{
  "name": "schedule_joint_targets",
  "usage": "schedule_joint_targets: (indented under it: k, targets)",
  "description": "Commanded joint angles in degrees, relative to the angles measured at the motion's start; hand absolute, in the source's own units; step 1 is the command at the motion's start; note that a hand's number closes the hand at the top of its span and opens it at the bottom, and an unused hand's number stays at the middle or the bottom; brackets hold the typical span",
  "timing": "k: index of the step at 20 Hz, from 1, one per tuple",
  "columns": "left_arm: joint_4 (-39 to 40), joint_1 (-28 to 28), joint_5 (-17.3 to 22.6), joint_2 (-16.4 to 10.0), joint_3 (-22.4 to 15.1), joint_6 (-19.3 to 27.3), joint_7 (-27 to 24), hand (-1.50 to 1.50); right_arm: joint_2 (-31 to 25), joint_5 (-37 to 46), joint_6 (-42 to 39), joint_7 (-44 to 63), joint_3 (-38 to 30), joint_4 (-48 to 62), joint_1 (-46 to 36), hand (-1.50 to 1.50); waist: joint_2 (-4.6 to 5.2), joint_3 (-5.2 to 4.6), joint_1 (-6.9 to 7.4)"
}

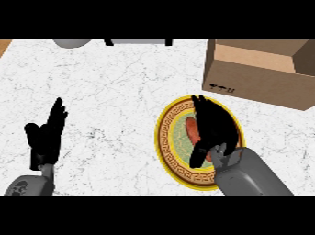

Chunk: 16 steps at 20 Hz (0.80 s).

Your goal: Pick the sweet potato from the plate and place it in the cardboard box

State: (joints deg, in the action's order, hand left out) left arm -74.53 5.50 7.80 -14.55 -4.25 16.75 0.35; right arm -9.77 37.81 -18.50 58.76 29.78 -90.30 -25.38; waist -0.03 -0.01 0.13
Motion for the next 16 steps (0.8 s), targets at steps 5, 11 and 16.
schedule_joint_targets:
  k: [5, 11, 16]
  targets:
    - [-1.20, 1.20, -1.33, 0.89, 1.49, 0.05, 2.39, 0.00, 3.84, 3.37, -4.71, 1.83, -3.12, 4.90, -1.53, -1.50, 0.03, 0.01, 0.05]
    - [-4.36, -1.85, -3.05, 1.66, 1.75, -1.35, 3.25, 0.00, 6.51, 7.76, -5.02, 0.59, -4.76, 3.40, 1.84, -1.50, -0.01, 0.01, 0.03]
    - [-0.06, 1.56, -3.65, 2.09, 3.88, -3.42, 1.81, 0.00, 6.21, 10.96, -0.83, -9.47, -7.85, 10.78, 2.68, -1.50, 0.04, 0.02, 0.02]
